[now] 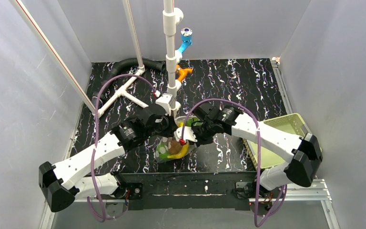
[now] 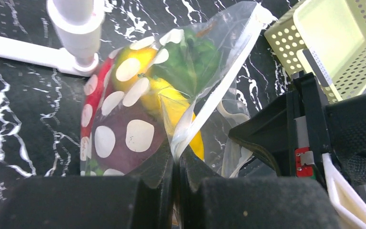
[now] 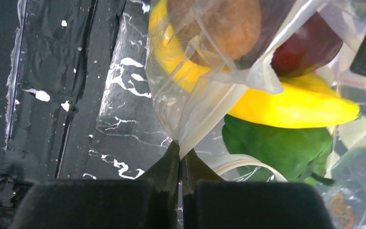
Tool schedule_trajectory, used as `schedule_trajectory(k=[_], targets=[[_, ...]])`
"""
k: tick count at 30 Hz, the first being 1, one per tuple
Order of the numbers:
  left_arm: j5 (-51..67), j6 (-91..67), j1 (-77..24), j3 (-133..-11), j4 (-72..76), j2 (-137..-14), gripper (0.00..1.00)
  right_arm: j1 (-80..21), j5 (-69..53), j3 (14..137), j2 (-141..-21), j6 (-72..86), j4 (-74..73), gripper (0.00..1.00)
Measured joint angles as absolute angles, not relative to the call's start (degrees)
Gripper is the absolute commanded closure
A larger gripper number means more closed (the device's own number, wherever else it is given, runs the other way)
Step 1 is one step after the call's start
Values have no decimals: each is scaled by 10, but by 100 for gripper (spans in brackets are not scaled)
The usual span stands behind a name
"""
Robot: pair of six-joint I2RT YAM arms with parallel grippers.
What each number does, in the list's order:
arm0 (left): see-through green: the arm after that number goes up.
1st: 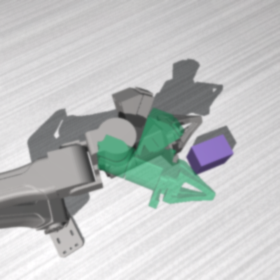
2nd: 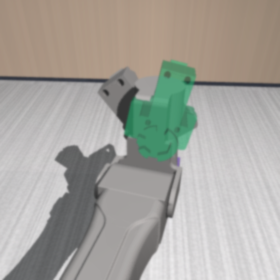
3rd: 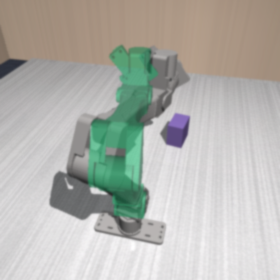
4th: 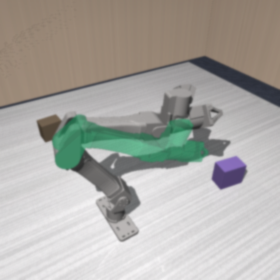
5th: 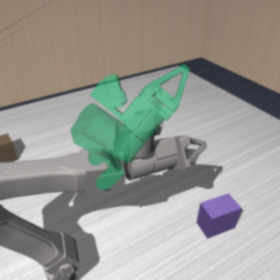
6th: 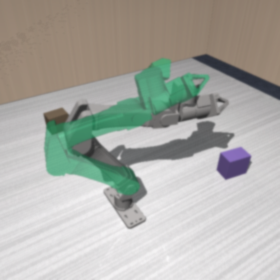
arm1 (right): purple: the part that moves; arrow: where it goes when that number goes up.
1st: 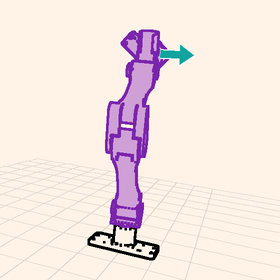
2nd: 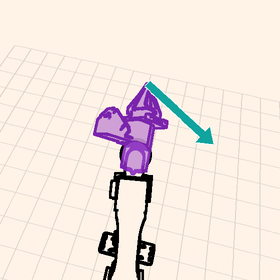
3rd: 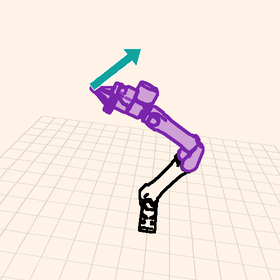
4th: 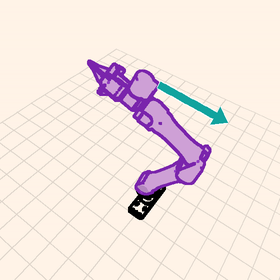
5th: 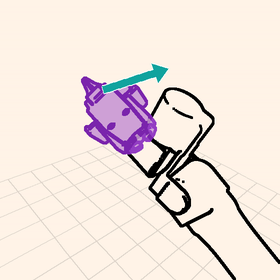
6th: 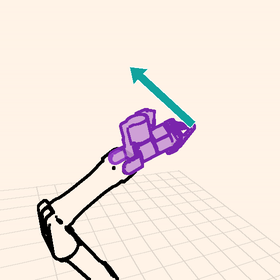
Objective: Open the zip-top bag and remove the fake food
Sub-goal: Open the zipper of the food storage bag at the center of the board.
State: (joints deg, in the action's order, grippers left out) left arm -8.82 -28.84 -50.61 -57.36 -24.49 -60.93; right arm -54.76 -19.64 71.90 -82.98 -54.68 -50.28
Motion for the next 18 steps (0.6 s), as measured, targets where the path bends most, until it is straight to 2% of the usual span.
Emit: schedule_trajectory(k=[11,13,18], targets=[[-23,-341,-507,-521,-157,-643,100,-513,-203,611,-753,-537,-461,99],[-19,-350,-507,-512,-146,-643,100,-513,-207,602,-750,-537,-459,96],[-10,-363,-507,-491,-126,-644,100,-506,-218,586,-744,-536,-460,80]])
